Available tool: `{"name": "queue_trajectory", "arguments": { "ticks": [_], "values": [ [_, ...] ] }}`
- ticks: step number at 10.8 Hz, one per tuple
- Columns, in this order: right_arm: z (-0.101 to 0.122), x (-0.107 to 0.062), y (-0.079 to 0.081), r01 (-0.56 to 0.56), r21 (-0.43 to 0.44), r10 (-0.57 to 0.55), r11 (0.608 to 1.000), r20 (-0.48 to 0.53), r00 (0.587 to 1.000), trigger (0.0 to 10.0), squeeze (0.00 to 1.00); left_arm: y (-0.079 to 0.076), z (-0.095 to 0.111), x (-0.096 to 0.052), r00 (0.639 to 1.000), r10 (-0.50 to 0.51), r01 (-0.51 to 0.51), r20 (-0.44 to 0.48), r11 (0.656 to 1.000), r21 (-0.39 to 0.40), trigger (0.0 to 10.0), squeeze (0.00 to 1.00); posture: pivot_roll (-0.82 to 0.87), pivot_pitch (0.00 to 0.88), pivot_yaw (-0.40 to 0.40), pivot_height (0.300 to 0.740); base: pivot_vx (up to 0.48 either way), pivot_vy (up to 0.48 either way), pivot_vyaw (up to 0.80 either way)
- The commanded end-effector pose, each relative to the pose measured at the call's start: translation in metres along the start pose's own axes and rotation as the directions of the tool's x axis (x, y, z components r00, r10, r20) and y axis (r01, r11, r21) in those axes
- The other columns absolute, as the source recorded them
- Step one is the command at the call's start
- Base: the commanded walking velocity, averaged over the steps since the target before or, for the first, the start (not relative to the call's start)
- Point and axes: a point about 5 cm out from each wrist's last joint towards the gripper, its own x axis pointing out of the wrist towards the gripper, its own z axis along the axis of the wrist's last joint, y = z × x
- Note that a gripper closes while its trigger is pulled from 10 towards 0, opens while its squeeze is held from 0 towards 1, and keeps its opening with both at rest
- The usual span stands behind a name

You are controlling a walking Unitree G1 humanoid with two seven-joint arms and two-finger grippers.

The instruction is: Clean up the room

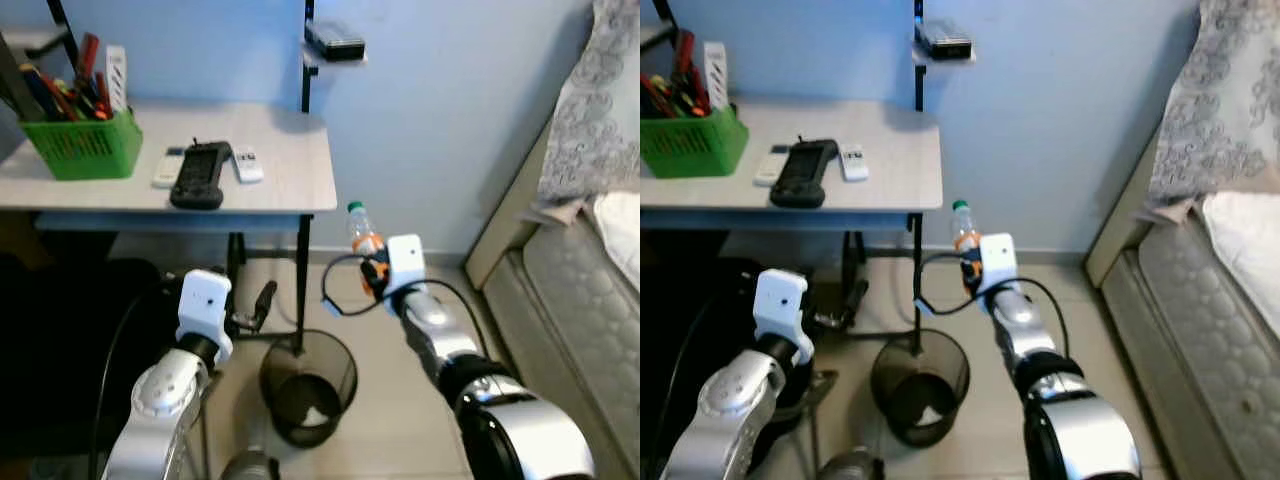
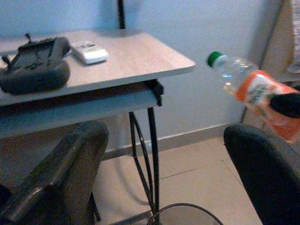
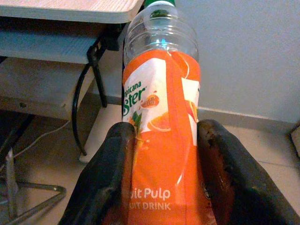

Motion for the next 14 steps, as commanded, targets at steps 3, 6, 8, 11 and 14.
{"name": "queue_trajectory", "arguments": {
  "ticks": [3, 6, 8, 11, 14],
  "values": [
    [-0.003, 0.002, 0.011, -0.028, -0.006, 0.028, 1.000, -0.057, 0.998, 10.0, 0.00, -0.030, 0.005, -0.017, 0.962, -0.273, 0.274, -0.035, 0.961, 0.043, 10.0, 0.00, 0.22, 0.000, -0.018, 0.711, 0.000, 0.000, 0.00],
    [-0.014, 0.001, 0.023, -0.064, -0.055, 0.057, 0.996, -0.120, 0.991, 10.0, 0.00, -0.038, 0.007, -0.037, 0.939, -0.334, 0.337, -0.082, 0.941, 0.027, 10.0, 0.00, 0.28, 0.046, -0.023, 0.711, 0.000, 0.000, 0.00],
    [-0.024, -0.001, 0.033, -0.112, -0.064, 0.100, 0.992, -0.172, 0.980, 10.0, 0.00, -0.043, 0.009, -0.051, 0.947, -0.307, 0.308, -0.098, 0.951, 0.000, 10.0, 0.00, 0.31, 0.091, -0.040, 0.711, 0.000, 0.000, 0.00],
    [-0.038, -0.006, 0.043, -0.150, -0.085, 0.127, 0.985, -0.228, 0.965, 10.0, 0.00, -0.060, 0.012, -0.069, 0.930, -0.349, 0.350, -0.115, 0.937, -0.009, 10.0, 0.00, 0.33, 0.142, -0.045, 0.711, 0.000, 0.000, 0.00],
    [-0.050, -0.010, 0.051, -0.162, -0.094, 0.131, 0.982, -0.274, 0.953, 10.0, 0.00, -0.068, 0.016, -0.088, 0.915, -0.373, 0.374, -0.153, 0.927, -0.025, 10.0, 0.00, 0.33, 0.211, -0.021, 0.711, 0.000, 0.000, 0.00]
  ]
}}
